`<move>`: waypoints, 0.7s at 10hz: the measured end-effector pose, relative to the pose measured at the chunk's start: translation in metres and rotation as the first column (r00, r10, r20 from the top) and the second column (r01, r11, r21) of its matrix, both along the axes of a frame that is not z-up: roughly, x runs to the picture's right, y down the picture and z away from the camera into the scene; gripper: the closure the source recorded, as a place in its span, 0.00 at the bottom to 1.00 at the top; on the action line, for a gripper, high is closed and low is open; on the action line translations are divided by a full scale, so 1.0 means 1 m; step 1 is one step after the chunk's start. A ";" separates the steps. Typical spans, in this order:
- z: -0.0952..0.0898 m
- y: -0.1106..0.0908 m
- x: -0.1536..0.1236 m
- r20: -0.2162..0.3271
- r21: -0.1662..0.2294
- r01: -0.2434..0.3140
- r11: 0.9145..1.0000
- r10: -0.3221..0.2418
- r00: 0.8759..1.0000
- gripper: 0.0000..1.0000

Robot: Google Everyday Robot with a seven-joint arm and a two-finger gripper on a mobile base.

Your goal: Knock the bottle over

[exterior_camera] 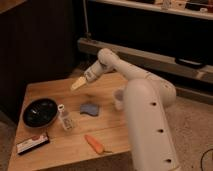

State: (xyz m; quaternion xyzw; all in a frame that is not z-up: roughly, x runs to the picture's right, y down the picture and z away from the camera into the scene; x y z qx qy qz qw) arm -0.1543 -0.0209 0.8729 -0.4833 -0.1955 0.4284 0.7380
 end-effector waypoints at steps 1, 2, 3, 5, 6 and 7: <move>0.000 0.000 0.000 0.000 0.000 0.000 1.000 0.000 1.000 0.20; 0.000 0.000 0.000 0.000 0.000 0.000 1.000 0.000 1.000 0.20; 0.000 0.000 0.000 0.000 0.000 0.000 1.000 0.000 1.000 0.20; -0.002 -0.001 0.000 0.002 0.002 -0.001 1.000 0.001 1.000 0.20; -0.003 -0.003 0.002 -0.007 0.024 -0.003 1.000 0.004 1.000 0.20; -0.010 -0.010 0.004 -0.045 0.075 0.006 0.997 -0.003 0.999 0.20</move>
